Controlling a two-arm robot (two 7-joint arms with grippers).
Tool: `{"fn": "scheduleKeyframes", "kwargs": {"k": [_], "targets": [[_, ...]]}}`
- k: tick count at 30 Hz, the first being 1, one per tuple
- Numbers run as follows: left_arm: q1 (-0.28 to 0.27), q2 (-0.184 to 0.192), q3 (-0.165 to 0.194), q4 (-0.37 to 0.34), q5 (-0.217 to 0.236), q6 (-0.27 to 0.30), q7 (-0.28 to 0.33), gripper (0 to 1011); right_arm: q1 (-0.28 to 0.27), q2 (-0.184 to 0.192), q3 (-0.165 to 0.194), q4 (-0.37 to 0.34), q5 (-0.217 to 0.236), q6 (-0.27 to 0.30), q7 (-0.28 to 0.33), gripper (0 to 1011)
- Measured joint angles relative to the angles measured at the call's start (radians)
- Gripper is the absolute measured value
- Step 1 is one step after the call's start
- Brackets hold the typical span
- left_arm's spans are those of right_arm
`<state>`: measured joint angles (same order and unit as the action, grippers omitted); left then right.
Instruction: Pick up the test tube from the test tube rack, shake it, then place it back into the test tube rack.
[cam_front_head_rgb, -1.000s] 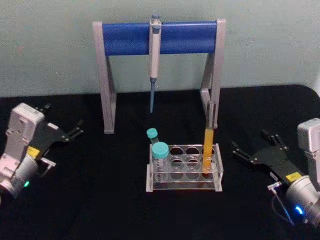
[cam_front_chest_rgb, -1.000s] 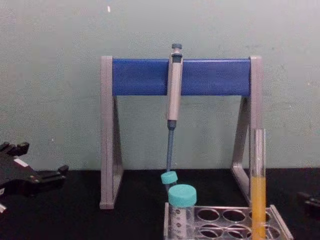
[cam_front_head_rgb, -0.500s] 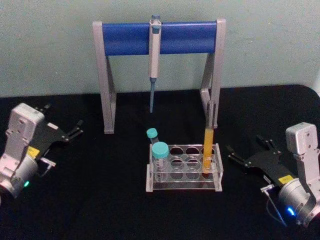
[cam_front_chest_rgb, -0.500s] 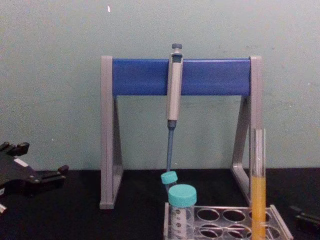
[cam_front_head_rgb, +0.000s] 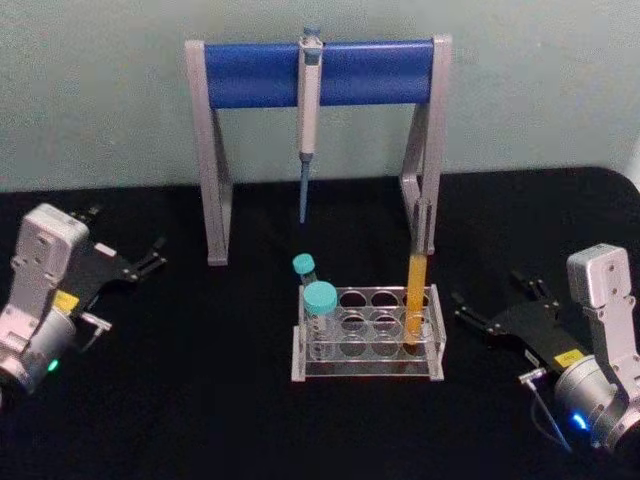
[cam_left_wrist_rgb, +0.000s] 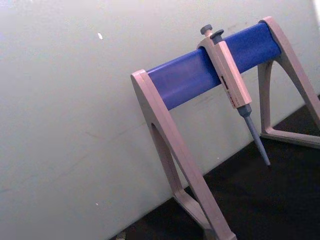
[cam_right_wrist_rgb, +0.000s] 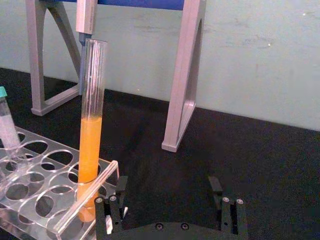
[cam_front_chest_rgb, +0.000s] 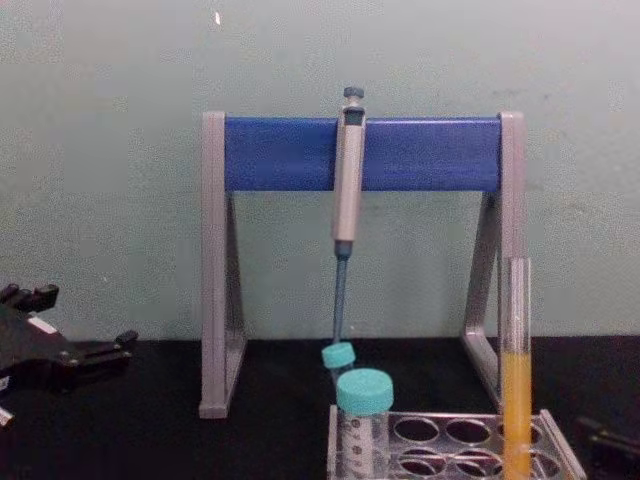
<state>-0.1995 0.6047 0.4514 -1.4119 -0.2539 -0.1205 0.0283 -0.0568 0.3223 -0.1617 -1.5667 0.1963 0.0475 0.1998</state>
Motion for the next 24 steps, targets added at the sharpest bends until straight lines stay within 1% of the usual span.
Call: {"fn": "scheduleKeyframes", "kwargs": {"k": [24], "targets": [[0.0,0.0,0.0,0.0,0.0,0.0,0.0,1001,0.0,0.002,-0.002,-0.001,0.003,-0.001,-0.001,1000]]}}
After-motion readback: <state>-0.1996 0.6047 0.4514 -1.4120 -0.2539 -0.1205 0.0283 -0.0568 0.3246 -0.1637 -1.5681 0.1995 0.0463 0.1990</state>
